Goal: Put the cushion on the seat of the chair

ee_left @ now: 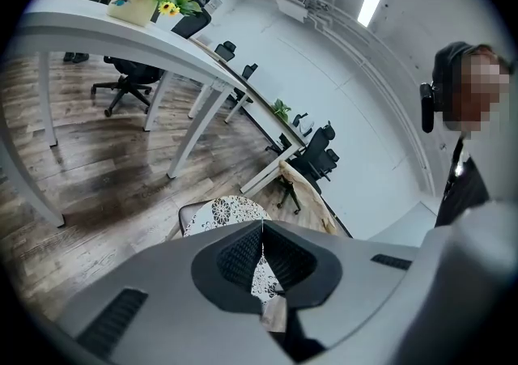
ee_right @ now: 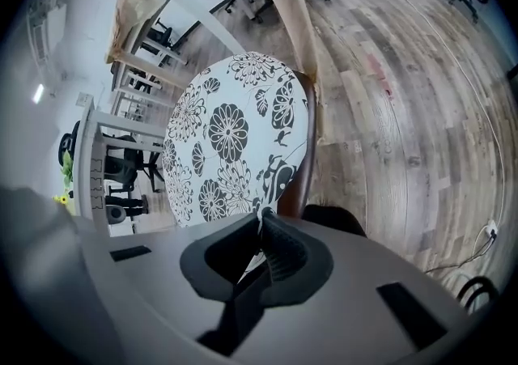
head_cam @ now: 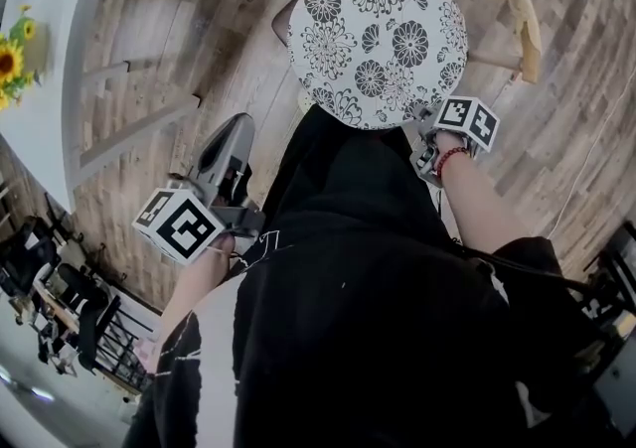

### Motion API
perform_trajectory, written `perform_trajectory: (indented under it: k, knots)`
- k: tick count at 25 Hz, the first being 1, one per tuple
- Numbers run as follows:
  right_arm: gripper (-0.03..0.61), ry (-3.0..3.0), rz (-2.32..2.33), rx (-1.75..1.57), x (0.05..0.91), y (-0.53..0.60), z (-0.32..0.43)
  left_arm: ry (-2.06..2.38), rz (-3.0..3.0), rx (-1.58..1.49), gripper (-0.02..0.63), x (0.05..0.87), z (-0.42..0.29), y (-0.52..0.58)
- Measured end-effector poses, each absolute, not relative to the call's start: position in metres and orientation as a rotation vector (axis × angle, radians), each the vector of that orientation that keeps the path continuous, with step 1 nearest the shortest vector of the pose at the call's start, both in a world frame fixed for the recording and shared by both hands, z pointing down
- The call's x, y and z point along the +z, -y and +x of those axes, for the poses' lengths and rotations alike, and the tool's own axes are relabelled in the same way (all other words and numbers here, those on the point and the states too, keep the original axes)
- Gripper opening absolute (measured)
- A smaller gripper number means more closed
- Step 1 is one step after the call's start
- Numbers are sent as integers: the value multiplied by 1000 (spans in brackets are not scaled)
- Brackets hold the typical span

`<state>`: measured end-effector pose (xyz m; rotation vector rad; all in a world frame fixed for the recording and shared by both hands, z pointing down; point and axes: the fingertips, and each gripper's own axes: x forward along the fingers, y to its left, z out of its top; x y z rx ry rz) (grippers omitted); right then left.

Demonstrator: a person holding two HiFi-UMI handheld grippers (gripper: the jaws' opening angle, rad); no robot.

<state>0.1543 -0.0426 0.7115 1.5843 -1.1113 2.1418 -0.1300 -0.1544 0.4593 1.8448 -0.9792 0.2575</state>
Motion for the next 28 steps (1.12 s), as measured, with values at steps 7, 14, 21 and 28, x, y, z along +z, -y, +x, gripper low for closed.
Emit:
perform_trajectory:
  k: [7, 14, 21, 28]
  knots:
    - [23, 1119, 1562, 2121, 716, 41, 153, 983, 1834, 255, 16, 463, -132, 148]
    - [23, 1135, 1531, 2082, 727, 38, 154, 987, 1827, 270, 16, 466, -136, 143]
    - [23, 1084, 1546, 2079, 738, 35, 158, 988, 1820, 297, 15, 473, -140, 138]
    - [23, 1102, 1476, 2053, 746, 35, 160, 998, 1858, 371, 16, 486, -143, 131]
